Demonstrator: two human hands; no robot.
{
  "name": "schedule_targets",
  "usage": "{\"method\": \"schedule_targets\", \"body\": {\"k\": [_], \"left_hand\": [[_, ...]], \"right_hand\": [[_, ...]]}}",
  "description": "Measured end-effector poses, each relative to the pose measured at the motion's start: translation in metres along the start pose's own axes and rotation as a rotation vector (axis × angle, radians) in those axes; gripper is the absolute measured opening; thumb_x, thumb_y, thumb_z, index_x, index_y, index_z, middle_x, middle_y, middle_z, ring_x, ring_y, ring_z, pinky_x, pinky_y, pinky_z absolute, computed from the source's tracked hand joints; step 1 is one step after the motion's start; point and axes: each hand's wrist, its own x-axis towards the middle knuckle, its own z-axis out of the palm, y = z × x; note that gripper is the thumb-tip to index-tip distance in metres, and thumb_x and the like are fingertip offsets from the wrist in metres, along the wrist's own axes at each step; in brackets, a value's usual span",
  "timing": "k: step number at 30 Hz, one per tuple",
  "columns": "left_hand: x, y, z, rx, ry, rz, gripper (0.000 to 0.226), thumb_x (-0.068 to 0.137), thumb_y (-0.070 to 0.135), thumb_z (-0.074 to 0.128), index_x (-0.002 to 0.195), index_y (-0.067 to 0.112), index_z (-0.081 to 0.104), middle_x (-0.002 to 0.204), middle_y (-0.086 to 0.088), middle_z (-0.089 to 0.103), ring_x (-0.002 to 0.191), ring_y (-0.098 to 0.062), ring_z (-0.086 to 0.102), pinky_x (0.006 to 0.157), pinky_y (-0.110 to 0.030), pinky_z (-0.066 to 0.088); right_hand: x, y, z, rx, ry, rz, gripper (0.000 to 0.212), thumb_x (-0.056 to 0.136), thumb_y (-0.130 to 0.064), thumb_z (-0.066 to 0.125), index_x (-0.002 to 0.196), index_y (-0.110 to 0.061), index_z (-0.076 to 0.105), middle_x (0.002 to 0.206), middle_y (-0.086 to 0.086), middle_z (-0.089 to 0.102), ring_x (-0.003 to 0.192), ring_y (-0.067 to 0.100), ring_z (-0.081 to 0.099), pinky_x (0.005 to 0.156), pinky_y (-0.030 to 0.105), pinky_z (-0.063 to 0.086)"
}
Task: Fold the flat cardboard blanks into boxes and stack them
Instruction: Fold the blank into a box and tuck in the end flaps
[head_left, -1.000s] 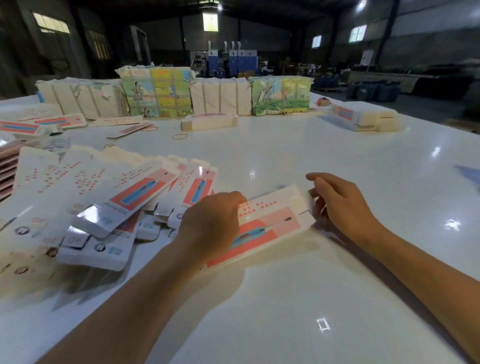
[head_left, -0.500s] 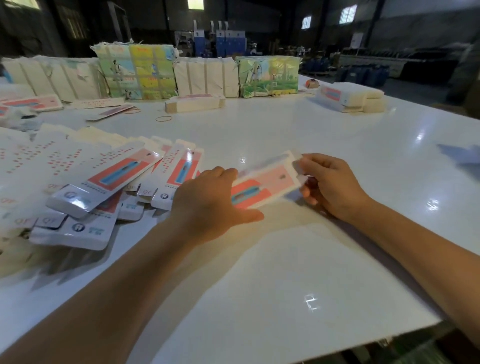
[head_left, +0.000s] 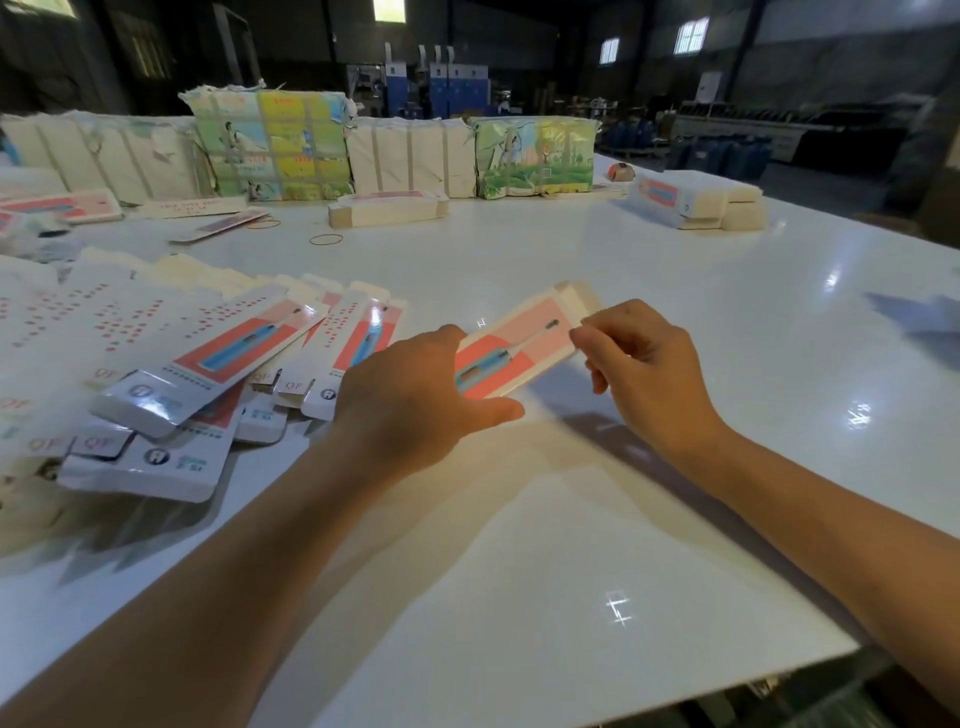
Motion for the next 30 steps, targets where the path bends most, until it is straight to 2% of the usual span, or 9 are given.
{"method": "schedule_targets", "body": {"k": [3,6,9,12,21,23,26,28,30], "left_hand": [[0.0,0.004,0.002,0.056,-0.003,0.012,0.053,0.068,0.076,0.056,0.1,0.035,0.045,0.073,0.021,0.041,0.065,-0.003,0.044,0.05,-0.017,0.029],[-0.001,0.007,0.004,0.144,0.005,0.034,0.061,0.066,0.077,0.055,0.107,0.032,0.048,0.091,0.014,0.056,0.075,-0.009,0.045,0.056,-0.022,0.033],[-0.002,0.01,0.006,0.17,-0.002,0.055,0.061,0.068,0.077,0.054,0.108,0.032,0.048,0.099,0.012,0.059,0.075,-0.009,0.047,0.052,-0.021,0.028],[-0.002,0.011,0.006,0.152,0.002,0.039,0.061,0.068,0.077,0.054,0.108,0.032,0.047,0.097,0.013,0.056,0.075,-0.009,0.048,0.056,-0.023,0.032],[-0.002,0.01,0.006,0.074,-0.058,0.026,0.053,0.068,0.077,0.053,0.1,0.037,0.042,0.087,0.019,0.046,0.074,-0.009,0.05,0.052,-0.018,0.029],[-0.002,0.01,0.006,0.034,-0.05,0.005,0.05,0.068,0.077,0.053,0.095,0.038,0.04,0.085,0.018,0.047,0.075,-0.009,0.05,0.054,-0.021,0.033],[-0.003,0.01,0.005,-0.022,-0.058,0.003,0.048,0.067,0.077,0.053,0.094,0.04,0.038,0.077,0.021,0.045,0.067,-0.005,0.051,0.051,-0.018,0.032],[-0.005,0.013,0.005,-0.064,-0.074,0.026,0.046,0.067,0.077,0.052,0.095,0.045,0.034,0.072,0.028,0.039,0.06,0.001,0.046,0.048,-0.014,0.029],[-0.007,0.016,0.006,-0.087,-0.072,0.051,0.045,0.068,0.076,0.053,0.094,0.048,0.03,0.07,0.032,0.035,0.058,0.005,0.043,0.047,-0.012,0.027]], "right_hand": [[0.002,0.0,0.0,0.094,-0.009,0.077,0.022,0.092,-0.003,0.055,0.094,-0.023,0.064,0.075,-0.002,0.061,0.049,0.009,0.052,0.052,0.02,0.046],[0.004,0.006,0.001,0.068,-0.103,0.168,0.046,0.095,-0.008,0.051,0.137,-0.024,0.042,0.084,0.003,0.059,0.056,0.009,0.049,0.058,0.024,0.044],[0.002,0.005,0.004,-0.049,-0.091,0.07,0.022,0.095,-0.009,0.051,0.106,-0.023,0.064,0.078,-0.008,0.063,0.055,0.002,0.051,0.059,0.017,0.038],[0.001,0.004,0.004,-0.043,-0.054,0.045,0.03,0.094,-0.006,0.051,0.079,-0.03,0.06,0.067,-0.015,0.06,0.052,0.0,0.052,0.055,0.012,0.036],[0.004,0.01,-0.005,-0.337,-0.076,-0.067,0.008,0.093,-0.018,0.056,0.097,-0.021,0.062,0.1,0.0,0.053,0.084,0.008,0.052,0.072,0.02,0.039],[0.007,0.012,-0.006,-0.426,0.02,-0.093,0.036,0.089,-0.029,0.064,0.123,-0.022,0.056,0.122,-0.001,0.04,0.105,0.008,0.044,0.086,0.021,0.038],[0.014,0.01,-0.007,0.13,-0.055,0.321,0.072,0.082,-0.026,0.071,0.143,-0.021,0.032,0.136,0.005,0.04,0.112,0.018,0.052,0.089,0.035,0.049],[0.015,0.007,-0.008,0.687,-0.236,0.651,0.053,0.077,-0.02,0.068,0.125,-0.007,0.052,0.115,0.014,0.061,0.095,0.025,0.067,0.078,0.04,0.058],[0.011,0.007,-0.004,0.633,-0.28,0.595,0.027,0.078,-0.017,0.063,0.1,-0.001,0.063,0.089,0.014,0.071,0.08,0.026,0.071,0.07,0.037,0.06]]}}
